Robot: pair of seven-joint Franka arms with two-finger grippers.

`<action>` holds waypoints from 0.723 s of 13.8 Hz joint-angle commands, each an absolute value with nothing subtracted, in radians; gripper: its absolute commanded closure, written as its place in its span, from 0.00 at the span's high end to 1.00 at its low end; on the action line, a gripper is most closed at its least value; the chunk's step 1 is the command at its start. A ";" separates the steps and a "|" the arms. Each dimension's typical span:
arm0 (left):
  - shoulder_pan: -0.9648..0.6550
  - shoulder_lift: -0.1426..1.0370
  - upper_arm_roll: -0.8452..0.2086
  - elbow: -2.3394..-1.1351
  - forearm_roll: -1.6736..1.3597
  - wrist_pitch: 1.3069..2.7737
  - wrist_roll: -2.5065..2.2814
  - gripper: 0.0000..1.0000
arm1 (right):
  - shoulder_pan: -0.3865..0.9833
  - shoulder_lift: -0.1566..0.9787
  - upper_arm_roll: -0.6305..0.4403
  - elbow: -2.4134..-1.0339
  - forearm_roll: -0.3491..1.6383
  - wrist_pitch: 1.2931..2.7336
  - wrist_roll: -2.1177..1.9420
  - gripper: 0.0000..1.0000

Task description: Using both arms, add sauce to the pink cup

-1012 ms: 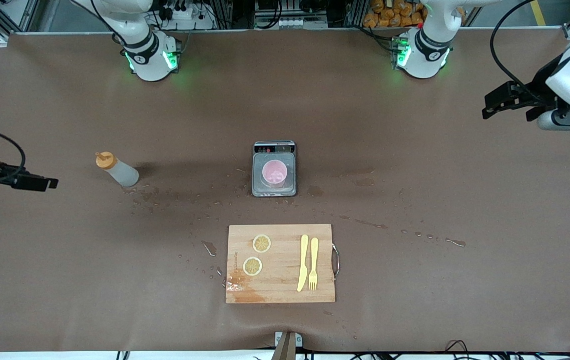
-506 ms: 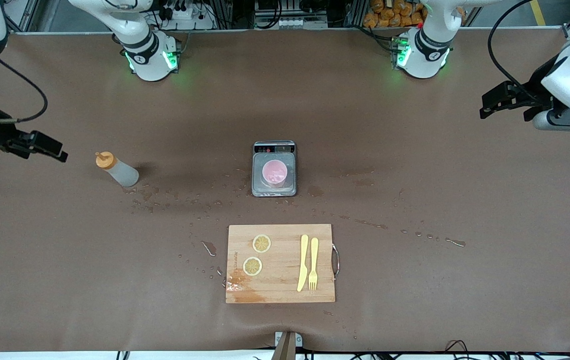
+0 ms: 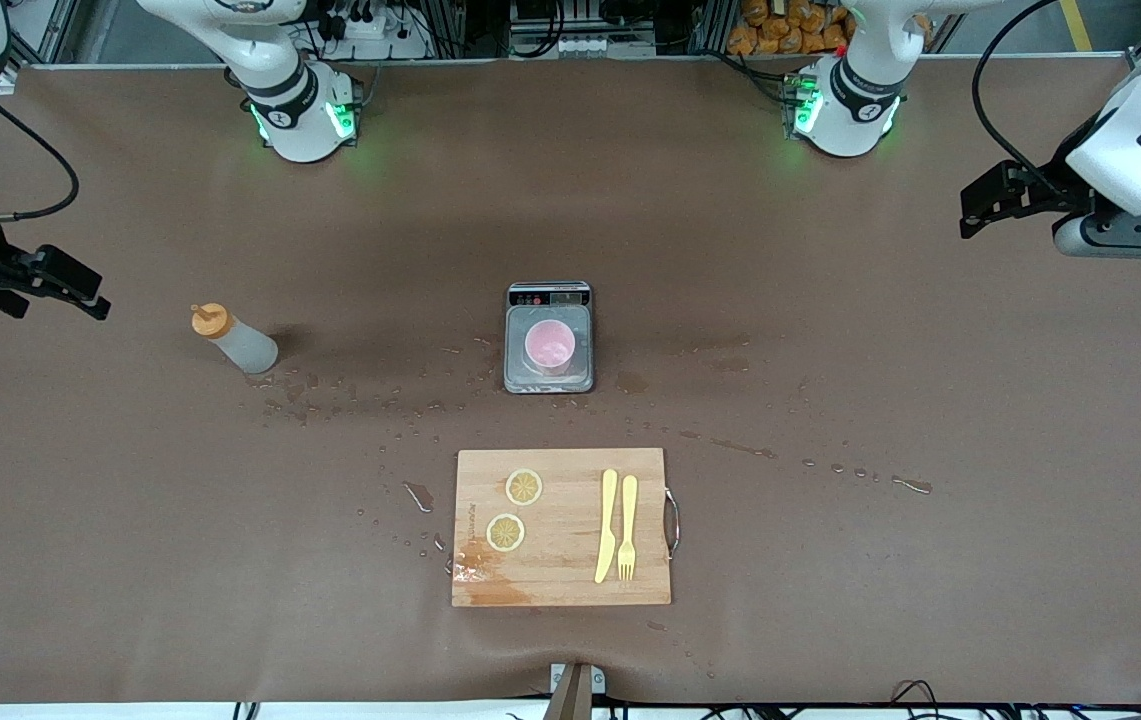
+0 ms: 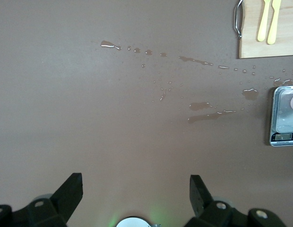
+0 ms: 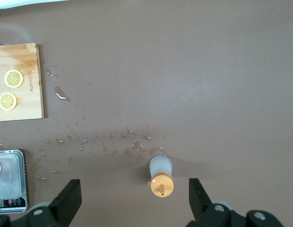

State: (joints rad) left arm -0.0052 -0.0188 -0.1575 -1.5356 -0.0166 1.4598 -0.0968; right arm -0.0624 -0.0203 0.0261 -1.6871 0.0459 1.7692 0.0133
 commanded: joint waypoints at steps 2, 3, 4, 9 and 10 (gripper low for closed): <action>-0.002 -0.037 -0.167 -1.539 0.011 1.473 -0.092 1.00 | -0.067 -0.009 0.029 -1.651 -0.018 1.766 0.009 1.00; -0.002 -0.037 -0.167 -1.539 0.011 1.473 -0.092 1.00 | -0.071 -0.006 0.028 -1.651 -0.018 1.766 -0.003 1.00; -0.002 -0.037 -0.167 -1.539 0.011 1.473 -0.092 1.00 | -0.060 -0.006 0.029 -1.651 -0.029 1.766 -0.003 1.00; -0.002 -0.037 -0.169 -1.540 0.009 1.473 -0.092 1.00 | -0.040 -0.008 0.031 -1.637 -0.034 1.764 -0.002 1.00; 0.000 -0.037 -0.167 -1.540 0.009 1.473 -0.092 1.00 | -0.038 -0.008 0.031 -1.637 -0.034 1.764 -0.002 1.00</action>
